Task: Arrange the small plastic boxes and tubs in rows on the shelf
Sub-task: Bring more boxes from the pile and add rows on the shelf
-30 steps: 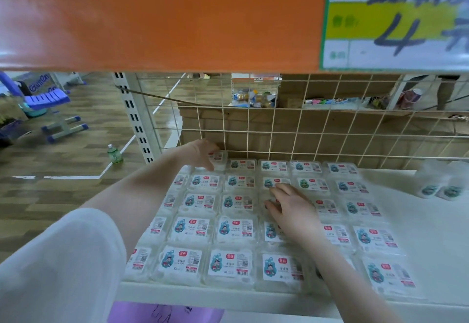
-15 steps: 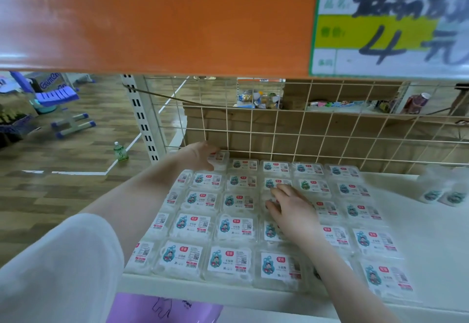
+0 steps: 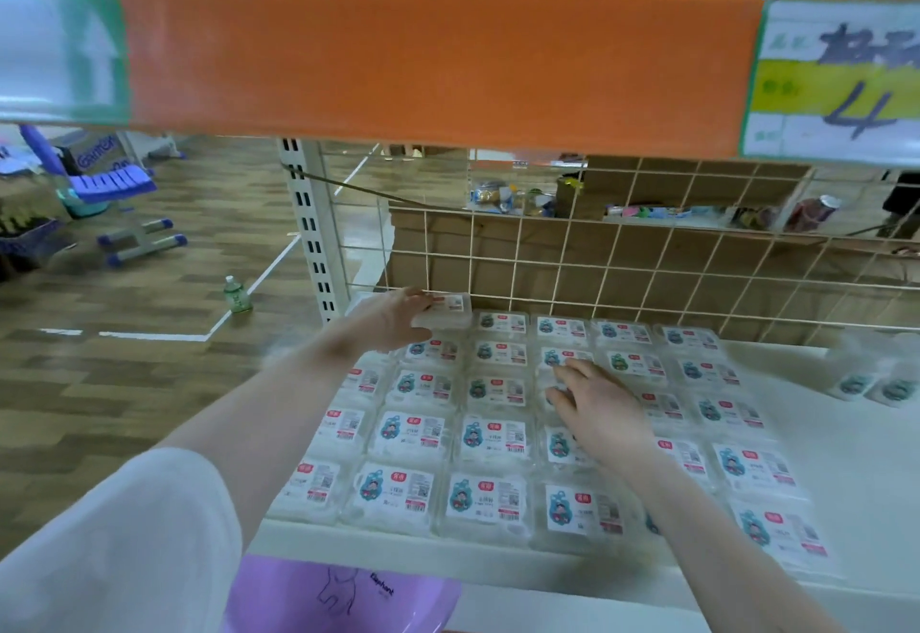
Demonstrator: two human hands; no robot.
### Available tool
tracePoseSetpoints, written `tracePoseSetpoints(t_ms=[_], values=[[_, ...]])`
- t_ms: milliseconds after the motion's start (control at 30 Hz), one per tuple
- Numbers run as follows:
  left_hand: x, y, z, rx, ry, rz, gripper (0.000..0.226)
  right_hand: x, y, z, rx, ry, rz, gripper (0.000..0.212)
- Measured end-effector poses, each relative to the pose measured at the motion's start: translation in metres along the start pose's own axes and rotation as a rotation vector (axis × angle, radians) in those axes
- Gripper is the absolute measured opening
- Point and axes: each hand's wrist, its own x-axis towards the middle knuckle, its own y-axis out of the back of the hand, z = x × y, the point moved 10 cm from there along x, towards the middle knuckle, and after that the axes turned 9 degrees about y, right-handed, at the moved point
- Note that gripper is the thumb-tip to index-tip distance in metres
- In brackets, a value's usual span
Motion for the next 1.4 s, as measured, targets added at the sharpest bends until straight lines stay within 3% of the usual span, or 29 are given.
tracePoseSetpoints(t_ms=[367,600,767,900,1167,1400], values=[[-0.036,0.014,0.031,-0.11,-0.115,0.255,0.05,-0.072,0.047,0.025,0.007,-0.345,0.258,0.037],[-0.075,0.0,0.1,-0.207,-0.176,0.231,0.046,-0.155,0.057,0.062,-0.012,-0.534,0.342,0.027],[-0.1,-0.009,0.176,-0.114,-0.27,0.213,0.049,-0.217,0.076,0.093,0.001,-0.638,0.446,0.036],[-0.116,-0.013,0.253,-0.185,-0.332,0.179,0.049,-0.281,0.094,0.132,-0.025,-0.715,0.469,0.044],[-0.156,-0.025,0.453,-0.244,-0.468,0.155,0.058,-0.408,0.138,0.226,-0.085,-0.799,0.523,0.028],[-0.19,-0.043,0.607,-0.219,-0.584,0.115,0.059,-0.495,0.173,0.301,-0.135,-0.856,0.547,0.031]])
